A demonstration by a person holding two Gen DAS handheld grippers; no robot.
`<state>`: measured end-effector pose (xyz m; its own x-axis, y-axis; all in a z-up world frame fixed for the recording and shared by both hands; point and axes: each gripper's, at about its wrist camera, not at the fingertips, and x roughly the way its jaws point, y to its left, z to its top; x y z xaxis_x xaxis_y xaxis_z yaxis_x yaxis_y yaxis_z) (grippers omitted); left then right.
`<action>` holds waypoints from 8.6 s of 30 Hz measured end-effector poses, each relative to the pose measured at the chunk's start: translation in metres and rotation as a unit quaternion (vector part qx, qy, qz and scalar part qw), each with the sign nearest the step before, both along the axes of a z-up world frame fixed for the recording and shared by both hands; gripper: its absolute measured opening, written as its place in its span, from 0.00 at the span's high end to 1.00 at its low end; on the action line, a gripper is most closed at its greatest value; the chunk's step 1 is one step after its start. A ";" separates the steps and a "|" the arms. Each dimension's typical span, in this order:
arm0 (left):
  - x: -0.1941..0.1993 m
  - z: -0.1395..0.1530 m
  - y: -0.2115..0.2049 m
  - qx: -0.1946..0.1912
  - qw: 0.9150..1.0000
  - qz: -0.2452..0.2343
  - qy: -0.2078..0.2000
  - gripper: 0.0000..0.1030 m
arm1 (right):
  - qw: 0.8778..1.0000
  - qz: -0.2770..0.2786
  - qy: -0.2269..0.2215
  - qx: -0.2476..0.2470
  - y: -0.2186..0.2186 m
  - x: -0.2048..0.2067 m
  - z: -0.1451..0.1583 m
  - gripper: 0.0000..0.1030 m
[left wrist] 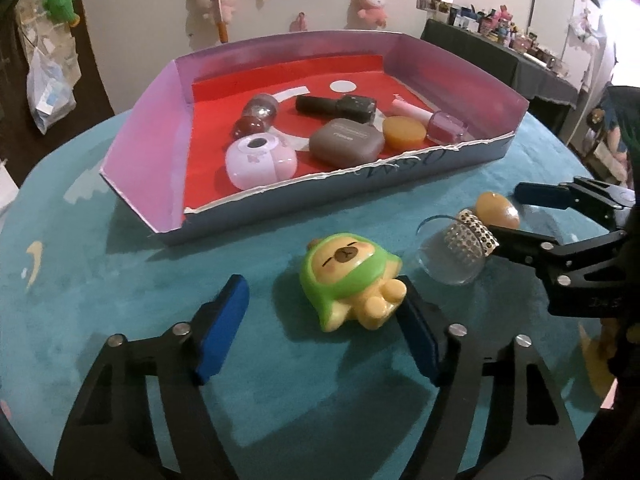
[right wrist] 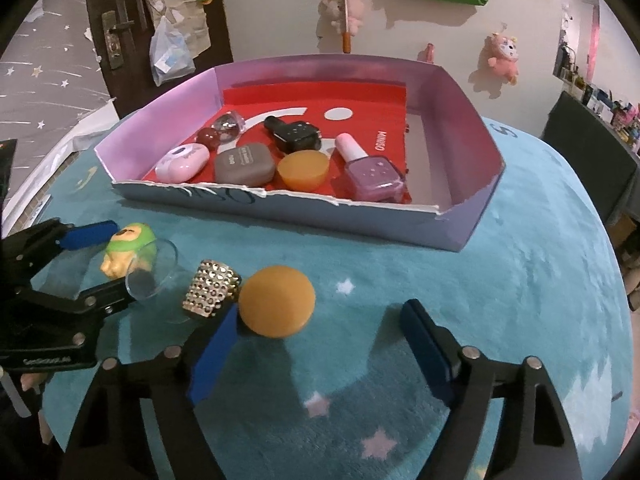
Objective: Organize rigid objects
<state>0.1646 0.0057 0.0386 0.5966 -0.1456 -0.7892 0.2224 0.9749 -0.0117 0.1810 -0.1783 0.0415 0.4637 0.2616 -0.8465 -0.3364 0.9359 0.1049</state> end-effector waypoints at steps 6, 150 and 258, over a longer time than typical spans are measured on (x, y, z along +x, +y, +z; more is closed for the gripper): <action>0.000 0.004 -0.003 -0.027 0.999 -0.018 -0.004 0.56 | 1.000 0.018 -0.005 0.015 0.005 0.001 0.001 0.46; -0.044 0.119 0.022 -0.083 0.979 0.025 -0.184 0.06 | 0.994 0.008 -0.099 0.040 -0.017 -0.009 0.144 0.00; 0.008 -0.003 -0.008 -0.052 0.997 -0.062 -0.005 0.53 | 0.996 0.078 -0.035 -0.005 0.032 -0.004 0.005 0.40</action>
<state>0.1730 -0.0022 0.0357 0.5763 -0.2997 -0.7603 0.3418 0.9335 -0.1090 0.1771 -0.1464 0.0464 0.4756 0.3273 -0.8165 -0.4837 0.8726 0.0680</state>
